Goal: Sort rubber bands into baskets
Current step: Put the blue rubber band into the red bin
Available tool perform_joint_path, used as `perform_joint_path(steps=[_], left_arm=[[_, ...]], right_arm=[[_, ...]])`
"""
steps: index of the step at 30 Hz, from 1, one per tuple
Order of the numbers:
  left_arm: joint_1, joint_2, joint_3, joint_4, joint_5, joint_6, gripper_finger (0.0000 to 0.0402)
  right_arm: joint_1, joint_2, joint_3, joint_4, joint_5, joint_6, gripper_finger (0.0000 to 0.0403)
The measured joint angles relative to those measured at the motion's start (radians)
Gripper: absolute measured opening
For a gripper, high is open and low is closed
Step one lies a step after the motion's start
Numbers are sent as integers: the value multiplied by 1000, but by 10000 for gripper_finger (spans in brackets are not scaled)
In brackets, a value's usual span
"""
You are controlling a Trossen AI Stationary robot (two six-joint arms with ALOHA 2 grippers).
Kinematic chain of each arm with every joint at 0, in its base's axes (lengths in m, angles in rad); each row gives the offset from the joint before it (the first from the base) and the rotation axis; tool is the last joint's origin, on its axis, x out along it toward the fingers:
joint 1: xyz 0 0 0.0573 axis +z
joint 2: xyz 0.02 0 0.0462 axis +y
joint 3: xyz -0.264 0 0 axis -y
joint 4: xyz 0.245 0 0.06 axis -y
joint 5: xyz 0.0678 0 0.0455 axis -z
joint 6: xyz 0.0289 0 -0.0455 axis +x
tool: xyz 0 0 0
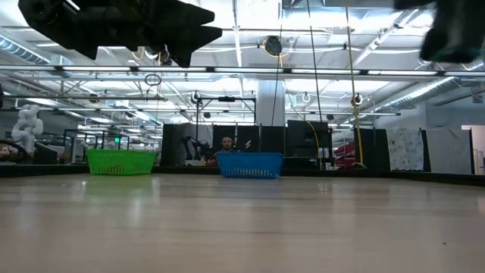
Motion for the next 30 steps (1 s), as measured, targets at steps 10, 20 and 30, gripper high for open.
perform_joint_path(steps=[10, 20, 30], left_arm=[[-6, 0, 0, -5, 0, -2, 182], [-6, 0, 0, -9, 0, -27, 182], [-26, 0, 0, -9, -1, -27, 182]], right_arm=[[339, 13, 1, 47, 6, 516, 0], [510, 118, 1, 66, -2, 833, 0], [510, 271, 1, 75, 1, 749, 0]])
